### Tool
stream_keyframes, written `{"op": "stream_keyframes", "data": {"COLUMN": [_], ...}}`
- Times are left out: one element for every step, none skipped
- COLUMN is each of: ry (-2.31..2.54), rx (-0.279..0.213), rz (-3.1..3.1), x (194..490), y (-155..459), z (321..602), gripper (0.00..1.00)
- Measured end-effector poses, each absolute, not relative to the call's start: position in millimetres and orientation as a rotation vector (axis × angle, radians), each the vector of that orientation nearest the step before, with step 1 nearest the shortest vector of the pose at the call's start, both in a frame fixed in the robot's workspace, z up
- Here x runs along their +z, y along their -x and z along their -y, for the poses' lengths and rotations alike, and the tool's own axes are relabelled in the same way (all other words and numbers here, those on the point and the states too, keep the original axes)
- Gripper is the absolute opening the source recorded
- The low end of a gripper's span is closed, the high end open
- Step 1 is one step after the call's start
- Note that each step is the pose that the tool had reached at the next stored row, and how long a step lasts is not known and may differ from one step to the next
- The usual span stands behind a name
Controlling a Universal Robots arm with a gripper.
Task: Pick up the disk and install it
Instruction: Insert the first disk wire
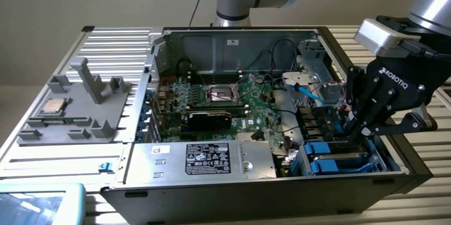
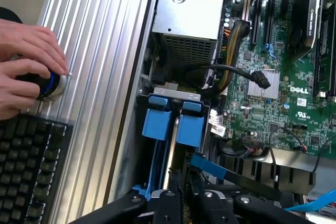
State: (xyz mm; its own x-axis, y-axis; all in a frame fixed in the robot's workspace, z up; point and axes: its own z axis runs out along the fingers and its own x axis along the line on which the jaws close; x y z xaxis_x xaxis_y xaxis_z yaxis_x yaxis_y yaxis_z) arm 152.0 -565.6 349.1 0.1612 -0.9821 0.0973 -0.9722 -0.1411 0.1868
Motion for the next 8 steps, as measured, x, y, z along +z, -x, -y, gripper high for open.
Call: {"op": "stream_keyframes", "data": {"ry": [-2.227,-2.225,-2.223,-2.220,-2.216,-2.211,-2.204,-2.198], "rx": [-0.070,-0.068,-0.064,-0.060,-0.054,-0.046,-0.036,-0.027], "rz": [1.909,1.908,1.907,1.905,1.902,1.899,1.895,1.892], "x": [349.0,348.9,349.0,348.9,348.8,348.5,348.2,347.9], "y": [-152.0,-152.0,-152.0,-152.0,-152.0,-152.0,-152.0,-152.0], "z": [565.3,564.1,562.6,561.3,560.0,558.8,558.0,557.5], "gripper": [0.17,0.17,0.17,0.17,0.17,0.17,0.17,0.17]}}
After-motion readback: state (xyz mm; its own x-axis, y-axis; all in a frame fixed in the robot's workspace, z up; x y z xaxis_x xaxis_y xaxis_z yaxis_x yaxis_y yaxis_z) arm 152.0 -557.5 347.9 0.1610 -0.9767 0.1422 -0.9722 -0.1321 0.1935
